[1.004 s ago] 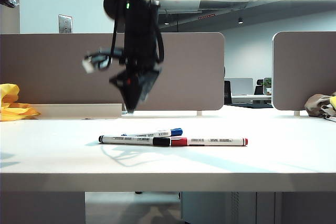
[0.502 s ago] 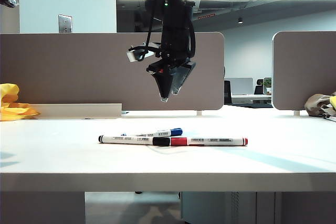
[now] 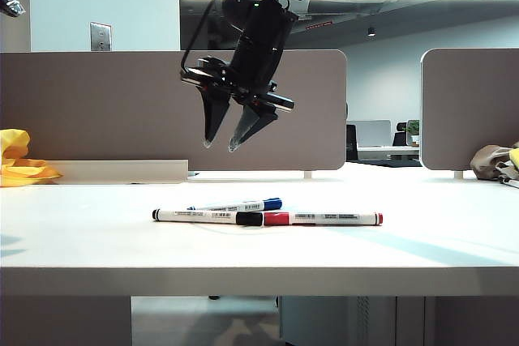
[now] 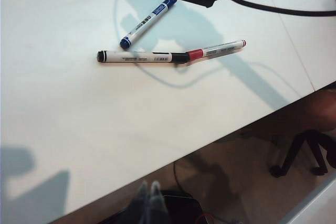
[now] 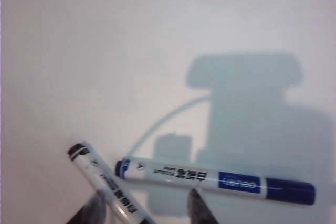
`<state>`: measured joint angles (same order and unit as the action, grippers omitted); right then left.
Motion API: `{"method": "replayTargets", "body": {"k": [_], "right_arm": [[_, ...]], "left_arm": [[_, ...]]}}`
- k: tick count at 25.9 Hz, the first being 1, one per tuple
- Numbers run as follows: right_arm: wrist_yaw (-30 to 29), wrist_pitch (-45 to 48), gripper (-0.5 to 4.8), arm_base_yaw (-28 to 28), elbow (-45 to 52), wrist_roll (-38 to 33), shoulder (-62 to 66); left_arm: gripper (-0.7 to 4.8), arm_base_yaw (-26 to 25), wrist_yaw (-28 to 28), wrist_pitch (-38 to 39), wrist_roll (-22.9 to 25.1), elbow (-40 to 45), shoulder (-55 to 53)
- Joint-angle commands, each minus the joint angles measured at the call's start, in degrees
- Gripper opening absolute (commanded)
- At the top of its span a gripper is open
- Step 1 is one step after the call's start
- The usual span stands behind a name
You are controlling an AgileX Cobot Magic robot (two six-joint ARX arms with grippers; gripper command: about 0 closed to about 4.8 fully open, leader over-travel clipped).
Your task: Pick up the markers one by one and line them up horizontally in a straight line on the table.
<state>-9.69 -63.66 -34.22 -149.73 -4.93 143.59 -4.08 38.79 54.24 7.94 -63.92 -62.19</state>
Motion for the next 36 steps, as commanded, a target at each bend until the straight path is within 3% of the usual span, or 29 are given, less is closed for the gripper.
{"method": "replayTargets", "body": {"k": [1,5,7,8,9,10,11,14,16,24,29,36], "right_arm": [[-2.3,-1.1,2.06,0.0,-0.2,-1.1,-0.3],[-1.4,-4.3,2.07,0.2,-0.2,-0.6,-0.4],[2.1,-4.6,2.03,0.3,-0.2,1.7,-1.5],[6.9,-4.7,1.97,0.3,-0.2,4.3,-2.8],[11.2,-4.3,1.41,0.2,-0.2,6.8,-5.0],[11.0,-4.3,0.67,0.2,-0.2,6.8,-6.7],[10.3,-4.5,0.3,0.2,-0.2,6.6,-8.2],[10.2,-10.3,0.08,0.1,-0.2,7.0,-12.5],[10.4,-15.9,0.08,0.2,-0.2,7.6,-13.6],[14.1,-16.1,-0.06,-0.6,1.4,6.4,-21.4],[13.9,-16.1,-0.06,-0.7,4.1,6.2,-27.0],[14.5,-16.1,-0.06,-1.1,26.0,7.4,-37.6]], "left_arm": [[-0.05,0.0,-0.7,-0.4,0.2,-0.2,0.2],[-0.05,0.0,-1.3,-4.1,-1.4,-0.2,-0.4],[-0.05,0.5,-1.2,-5.9,-2.7,-0.2,-0.9],[-0.05,1.5,-1.3,-6.8,-2.9,-0.2,-1.2],[-0.05,2.5,-1.4,-8.5,-4.2,-0.2,-1.4],[-0.05,3.9,-1.5,-11.0,-6.0,-0.2,-1.7],[-0.05,5.2,-1.7,-13.0,-7.3,-0.2,-2.0],[-0.05,9.6,-3.1,-17.9,-10.5,-0.2,-3.7],[-0.05,10.8,-3.5,-19.0,-10.6,-0.2,-4.7],[-0.05,12.7,-7.1,-26.4,-10.6,-0.3,-9.6],[-0.05,12.7,-6.8,-26.5,-11.4,-0.3,-10.1],[-0.05,12.7,-6.6,-25.6,-9.9,-3.3,-10.2]]}}
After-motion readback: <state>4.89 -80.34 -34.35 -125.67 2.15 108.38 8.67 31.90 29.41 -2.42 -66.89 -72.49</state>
